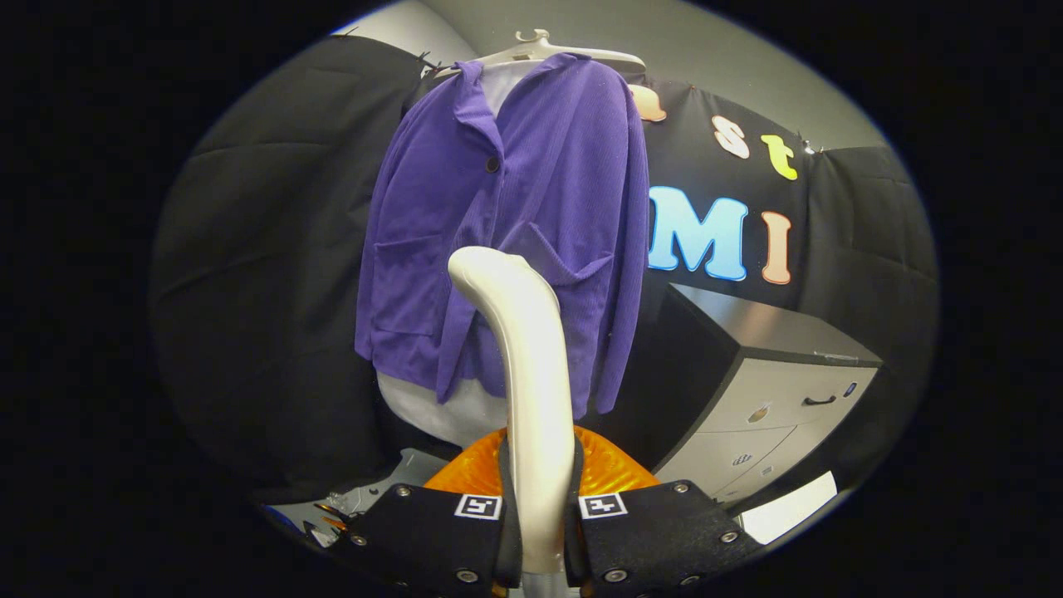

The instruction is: Iron the clothes twice with a garment steamer, once on the left side and once on the right side.

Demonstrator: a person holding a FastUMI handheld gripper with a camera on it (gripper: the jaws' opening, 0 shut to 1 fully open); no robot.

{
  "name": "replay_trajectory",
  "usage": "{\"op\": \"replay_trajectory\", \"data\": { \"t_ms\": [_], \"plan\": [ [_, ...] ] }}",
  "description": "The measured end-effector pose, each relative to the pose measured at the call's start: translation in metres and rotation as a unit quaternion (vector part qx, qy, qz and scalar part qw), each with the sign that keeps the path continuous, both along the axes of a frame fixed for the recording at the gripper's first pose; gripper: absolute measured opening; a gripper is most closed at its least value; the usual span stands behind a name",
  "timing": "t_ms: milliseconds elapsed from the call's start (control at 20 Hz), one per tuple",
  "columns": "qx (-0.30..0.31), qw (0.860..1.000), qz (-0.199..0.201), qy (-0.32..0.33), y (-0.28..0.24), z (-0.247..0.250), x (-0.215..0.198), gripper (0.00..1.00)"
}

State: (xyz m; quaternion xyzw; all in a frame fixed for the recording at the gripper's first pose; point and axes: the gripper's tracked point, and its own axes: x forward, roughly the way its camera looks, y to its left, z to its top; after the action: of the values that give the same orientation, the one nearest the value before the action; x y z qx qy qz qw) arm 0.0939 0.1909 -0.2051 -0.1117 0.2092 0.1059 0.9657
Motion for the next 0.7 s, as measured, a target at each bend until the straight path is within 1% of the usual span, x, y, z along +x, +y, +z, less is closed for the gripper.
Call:
{"op": "replay_trajectory", "data": {
  "t_ms": [100,250,400,600,700],
  "plan": [
    [0.0,1.0,0.004,0.015,-0.002,-0.012,-0.003,0.19],
    [0.004,1.0,0.01,0.022,-0.002,-0.013,-0.009,0.19],
    [0.016,1.0,0.021,0.015,-0.003,0.002,-0.02,0.19],
    [0.016,0.998,0.063,0.0,0.005,0.034,-0.05,0.19],
    [0.023,0.997,0.075,-0.015,0.015,0.054,-0.05,0.19]
  ]
}}
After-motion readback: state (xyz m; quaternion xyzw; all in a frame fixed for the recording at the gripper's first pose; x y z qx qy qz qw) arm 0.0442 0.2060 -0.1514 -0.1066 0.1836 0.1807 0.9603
